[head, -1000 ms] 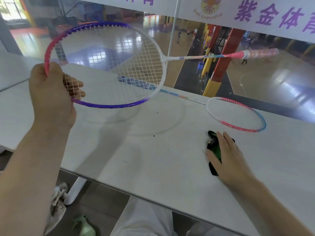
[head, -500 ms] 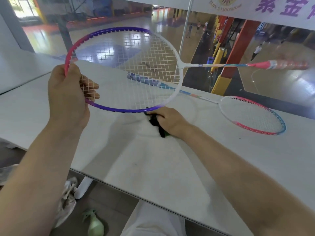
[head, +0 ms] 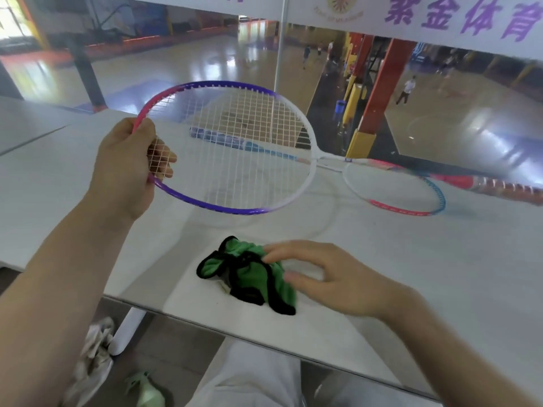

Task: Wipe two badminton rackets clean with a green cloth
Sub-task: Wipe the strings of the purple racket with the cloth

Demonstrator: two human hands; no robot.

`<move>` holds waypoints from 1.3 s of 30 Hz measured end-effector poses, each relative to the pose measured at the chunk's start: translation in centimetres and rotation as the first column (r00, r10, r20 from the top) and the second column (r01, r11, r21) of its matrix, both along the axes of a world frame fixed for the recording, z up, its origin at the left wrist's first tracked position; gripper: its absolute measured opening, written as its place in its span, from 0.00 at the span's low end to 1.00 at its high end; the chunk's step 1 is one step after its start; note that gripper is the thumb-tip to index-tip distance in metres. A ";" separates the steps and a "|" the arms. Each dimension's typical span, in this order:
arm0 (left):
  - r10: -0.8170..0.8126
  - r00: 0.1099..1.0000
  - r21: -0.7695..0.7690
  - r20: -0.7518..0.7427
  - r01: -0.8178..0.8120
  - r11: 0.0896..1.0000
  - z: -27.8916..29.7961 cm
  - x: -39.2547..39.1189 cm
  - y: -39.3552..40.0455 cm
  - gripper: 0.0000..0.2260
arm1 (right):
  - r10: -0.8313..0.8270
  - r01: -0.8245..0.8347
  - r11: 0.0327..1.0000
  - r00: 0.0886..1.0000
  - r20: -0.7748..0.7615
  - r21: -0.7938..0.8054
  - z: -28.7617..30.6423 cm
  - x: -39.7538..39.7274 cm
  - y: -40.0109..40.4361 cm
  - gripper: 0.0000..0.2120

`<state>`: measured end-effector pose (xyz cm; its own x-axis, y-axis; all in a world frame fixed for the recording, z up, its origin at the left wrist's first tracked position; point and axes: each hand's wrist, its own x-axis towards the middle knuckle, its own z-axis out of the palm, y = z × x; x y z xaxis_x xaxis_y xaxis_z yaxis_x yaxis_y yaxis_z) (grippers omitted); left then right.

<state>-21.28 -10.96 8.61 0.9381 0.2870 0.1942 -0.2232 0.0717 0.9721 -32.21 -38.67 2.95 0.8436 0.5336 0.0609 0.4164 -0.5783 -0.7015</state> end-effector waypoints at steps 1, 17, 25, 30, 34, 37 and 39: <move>-0.028 1.000 0.009 -0.007 0.028 1.000 0.2 0.2 0.0 0.09 | -0.040 0.040 0.999 0.999 0.025 -0.011 1.0 -0.8 -1.3 0.12; -0.432 0.878 -0.012 -0.204 0.439 0.898 2.1 4.7 -4.4 0.08 | -0.531 0.514 0.847 0.814 -0.238 -0.132 12.0 5.2 -6.2 0.30; -0.399 0.878 -0.258 -0.264 0.334 0.906 0.8 5.0 -5.7 0.17 | -0.596 0.622 0.782 0.728 -0.338 -0.041 10.6 7.3 -5.7 0.18; -0.548 0.807 -0.439 -0.220 0.420 0.795 0.2 -0.8 -8.2 0.23 | -0.603 0.685 0.724 0.687 -0.405 0.085 10.8 8.1 -5.5 0.17; -0.723 0.628 -0.383 -0.288 0.616 0.688 -1.3 -6.7 -13.4 0.25 | -0.605 0.731 0.655 0.659 -0.447 0.193 11.0 8.8 -4.6 0.13; -0.822 0.460 -0.308 -0.337 0.771 0.558 -2.1 -10.9 -17.2 0.17 | -0.619 0.759 0.608 0.637 -0.459 0.234 10.9 8.9 -3.9 0.12; -0.861 0.388 -0.305 -0.329 0.819 0.486 -2.2 -12.6 -18.7 0.11 | -0.641 0.790 0.553 0.607 -0.470 0.267 10.9 8.7 -3.8 0.12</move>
<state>-33.93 -29.70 6.42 0.6812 -0.6973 -0.2228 0.3830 0.0802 0.9203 -23.47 -42.43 13.85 0.9389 -0.2779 -0.2030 -0.2661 -0.2125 -0.9402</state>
